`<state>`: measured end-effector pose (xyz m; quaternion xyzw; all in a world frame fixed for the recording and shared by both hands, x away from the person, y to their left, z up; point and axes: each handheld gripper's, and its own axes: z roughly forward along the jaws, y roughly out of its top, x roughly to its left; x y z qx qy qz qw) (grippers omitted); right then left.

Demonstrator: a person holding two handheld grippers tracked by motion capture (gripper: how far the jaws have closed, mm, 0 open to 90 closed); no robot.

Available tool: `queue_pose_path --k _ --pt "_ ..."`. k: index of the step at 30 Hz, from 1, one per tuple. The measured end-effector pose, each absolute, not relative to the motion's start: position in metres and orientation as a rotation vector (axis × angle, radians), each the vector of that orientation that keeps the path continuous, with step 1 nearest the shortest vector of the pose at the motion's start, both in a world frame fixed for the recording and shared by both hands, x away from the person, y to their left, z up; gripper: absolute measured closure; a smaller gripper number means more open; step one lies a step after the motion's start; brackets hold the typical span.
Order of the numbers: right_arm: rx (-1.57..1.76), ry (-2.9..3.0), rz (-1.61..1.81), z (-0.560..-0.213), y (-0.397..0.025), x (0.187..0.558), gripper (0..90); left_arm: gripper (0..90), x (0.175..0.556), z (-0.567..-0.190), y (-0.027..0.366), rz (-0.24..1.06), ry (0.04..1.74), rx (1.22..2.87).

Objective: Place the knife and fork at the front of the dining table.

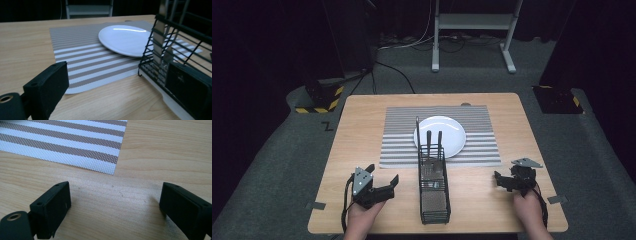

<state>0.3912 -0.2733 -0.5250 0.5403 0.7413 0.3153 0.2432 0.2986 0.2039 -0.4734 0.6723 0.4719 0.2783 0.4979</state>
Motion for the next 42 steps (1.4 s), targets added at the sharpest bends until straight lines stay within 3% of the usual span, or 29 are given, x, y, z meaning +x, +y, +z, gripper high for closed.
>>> queue_pose_path --k 5,13,19,20,21,32,42 --pt "1.478 2.025 0.862 -0.525 -0.273 0.391 9.9 0.3 0.294 -0.466 0.197 0.683 1.133 1.601" --pt "1.477 2.028 0.864 -0.525 -0.273 0.391 9.9 0.6 0.297 -0.451 0.185 0.733 1.097 1.576" --pt "1.475 2.028 0.864 -0.525 -0.273 0.391 9.8 0.6 0.305 -0.442 0.177 0.706 1.077 1.578" --pt "1.476 2.030 0.861 -0.525 -0.273 0.391 9.9 0.6 0.306 -0.441 0.169 0.655 1.102 1.495" --pt "1.476 2.030 0.861 -0.525 -0.273 0.391 9.9 0.6 0.306 -0.437 0.174 0.692 1.066 1.574" --pt "1.477 2.030 0.862 -0.525 -0.273 0.391 9.9 1.0 0.325 -0.427 0.151 0.689 0.986 1.584" --pt "1.477 2.030 0.862 -0.525 -0.273 0.391 9.9 9.7 0.349 -0.425 0.142 0.682 1.017 1.552"
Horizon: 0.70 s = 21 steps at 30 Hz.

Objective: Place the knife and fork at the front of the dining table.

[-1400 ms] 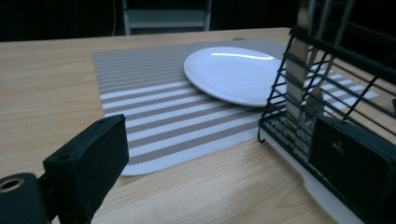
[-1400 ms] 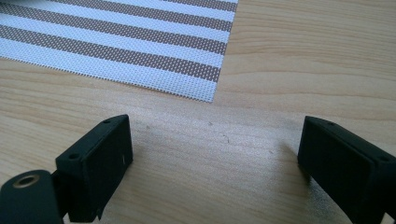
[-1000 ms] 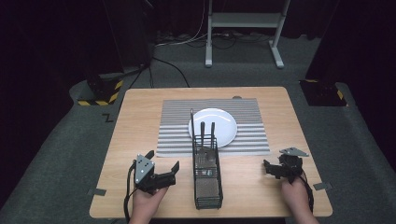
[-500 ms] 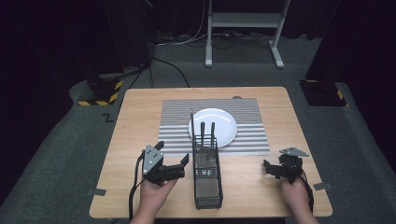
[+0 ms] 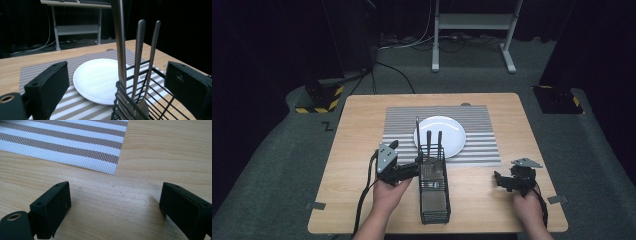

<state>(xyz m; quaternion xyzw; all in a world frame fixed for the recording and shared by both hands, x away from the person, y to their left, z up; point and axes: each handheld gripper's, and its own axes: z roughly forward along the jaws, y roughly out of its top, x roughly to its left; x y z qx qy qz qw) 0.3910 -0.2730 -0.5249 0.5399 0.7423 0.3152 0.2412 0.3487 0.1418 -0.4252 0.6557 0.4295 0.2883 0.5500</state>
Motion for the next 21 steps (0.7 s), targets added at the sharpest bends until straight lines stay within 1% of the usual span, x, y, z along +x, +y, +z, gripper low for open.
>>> queue_pose_path --k 5,8,10,13,16,19,21 --pt "1.479 2.030 0.863 -0.525 -0.273 0.391 9.9 13.2 0.357 -0.426 0.139 0.685 1.041 1.568" --pt "1.479 2.031 0.863 -0.525 -0.273 0.391 9.9 18.2 0.360 -0.426 0.138 0.690 1.032 1.560" --pt "1.479 2.030 0.863 -0.525 -0.273 0.391 9.9 22.7 0.361 -0.425 0.137 0.685 1.043 1.544" --pt "1.478 2.031 0.863 -0.525 -0.273 0.391 9.9 34.3 0.363 -0.425 0.134 0.698 1.026 1.541" --pt "1.478 2.031 0.863 -0.525 -0.273 0.391 9.9 41.5 0.365 -0.425 0.130 0.695 1.012 1.535" --pt "1.479 2.031 0.863 -0.525 -0.273 0.391 9.9 51.4 0.366 -0.426 0.125 0.711 1.020 1.542" --pt "1.478 2.031 0.863 -0.525 -0.273 0.391 9.9 55.6 0.367 -0.427 0.123 0.716 1.019 1.548"
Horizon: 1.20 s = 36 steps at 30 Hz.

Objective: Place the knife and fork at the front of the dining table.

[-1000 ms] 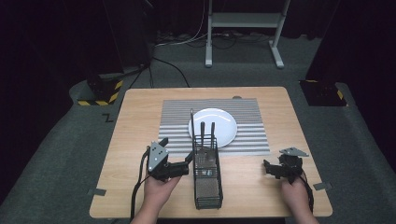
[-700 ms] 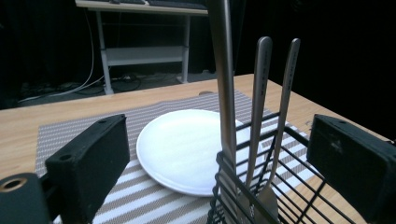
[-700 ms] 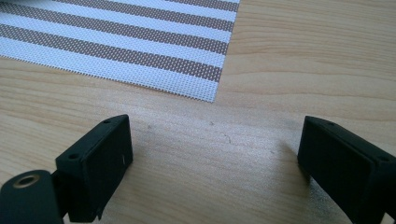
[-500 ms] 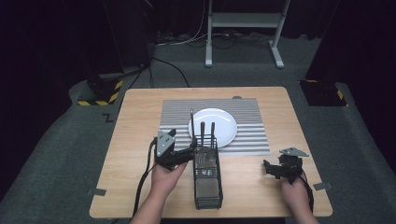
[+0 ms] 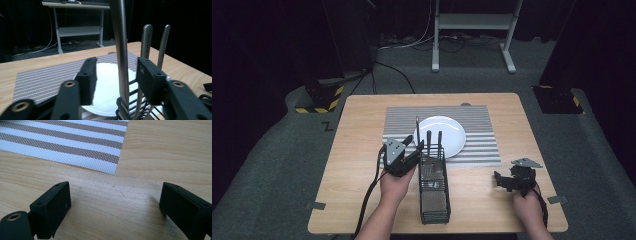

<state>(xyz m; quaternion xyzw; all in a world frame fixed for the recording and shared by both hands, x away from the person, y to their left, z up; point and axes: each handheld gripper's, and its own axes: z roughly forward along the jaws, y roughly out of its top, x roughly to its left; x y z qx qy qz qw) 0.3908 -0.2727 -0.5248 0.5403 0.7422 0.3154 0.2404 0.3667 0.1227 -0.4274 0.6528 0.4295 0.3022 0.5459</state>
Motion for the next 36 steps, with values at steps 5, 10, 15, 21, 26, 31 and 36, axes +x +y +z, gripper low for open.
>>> queue_pose_path --k 5,10,15,21,26,31,36 --pt "1.479 2.030 0.863 -0.525 -0.273 0.391 9.9 65.2 0.368 -0.430 0.118 0.727 1.017 1.541" --pt "1.480 2.030 0.863 -0.525 -0.273 0.391 9.8 72.3 0.366 -0.430 0.114 0.752 1.016 1.524" --pt "1.480 2.030 0.863 -0.525 -0.273 0.391 9.8 74.9 0.366 -0.433 0.112 0.756 1.031 1.524" --pt "1.480 2.030 0.863 -0.525 -0.273 0.391 9.8 74.8 0.366 -0.437 0.110 0.735 1.046 1.518" --pt "1.478 2.031 0.863 -0.525 -0.273 0.391 9.8 79.5 0.366 -0.438 0.112 0.708 1.059 1.498" --pt "1.478 2.031 0.863 -0.525 -0.273 0.391 9.8 80.4 0.363 -0.438 0.113 0.713 1.070 1.485" --pt "1.478 2.031 0.863 -0.525 -0.273 0.391 9.8 80.8 0.358 -0.438 0.111 0.723 1.069 1.470"
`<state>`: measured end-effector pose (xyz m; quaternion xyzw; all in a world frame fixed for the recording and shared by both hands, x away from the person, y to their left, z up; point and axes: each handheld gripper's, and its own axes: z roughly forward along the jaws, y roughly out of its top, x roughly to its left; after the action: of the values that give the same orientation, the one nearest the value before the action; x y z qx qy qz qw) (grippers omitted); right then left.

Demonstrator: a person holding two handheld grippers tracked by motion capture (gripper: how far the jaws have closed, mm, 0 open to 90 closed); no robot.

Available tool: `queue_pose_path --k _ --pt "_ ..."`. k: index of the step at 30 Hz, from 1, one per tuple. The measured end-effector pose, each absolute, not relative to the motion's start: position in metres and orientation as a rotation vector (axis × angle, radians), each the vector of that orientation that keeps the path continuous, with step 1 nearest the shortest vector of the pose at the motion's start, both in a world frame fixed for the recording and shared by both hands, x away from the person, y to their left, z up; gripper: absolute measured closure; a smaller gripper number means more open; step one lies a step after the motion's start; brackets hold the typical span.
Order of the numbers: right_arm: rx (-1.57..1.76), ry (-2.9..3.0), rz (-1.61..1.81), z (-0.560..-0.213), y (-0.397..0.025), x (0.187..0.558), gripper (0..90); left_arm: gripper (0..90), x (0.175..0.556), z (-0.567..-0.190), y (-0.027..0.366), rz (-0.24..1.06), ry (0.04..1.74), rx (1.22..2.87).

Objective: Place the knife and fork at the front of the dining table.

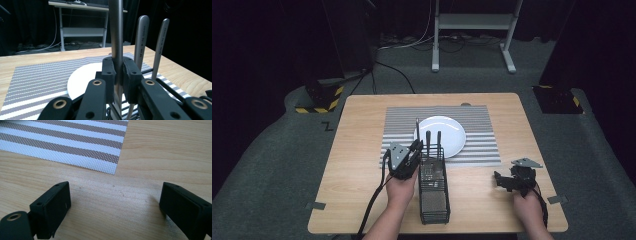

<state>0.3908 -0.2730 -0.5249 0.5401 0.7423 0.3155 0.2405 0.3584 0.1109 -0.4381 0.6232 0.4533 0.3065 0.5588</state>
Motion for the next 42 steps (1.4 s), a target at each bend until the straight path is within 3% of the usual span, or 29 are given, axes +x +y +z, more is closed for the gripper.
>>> queue_pose_path --k 42 --pt "1.478 2.031 0.863 -0.525 -0.273 0.391 9.8 81.6 0.338 -0.427 0.102 0.825 1.049 1.396"
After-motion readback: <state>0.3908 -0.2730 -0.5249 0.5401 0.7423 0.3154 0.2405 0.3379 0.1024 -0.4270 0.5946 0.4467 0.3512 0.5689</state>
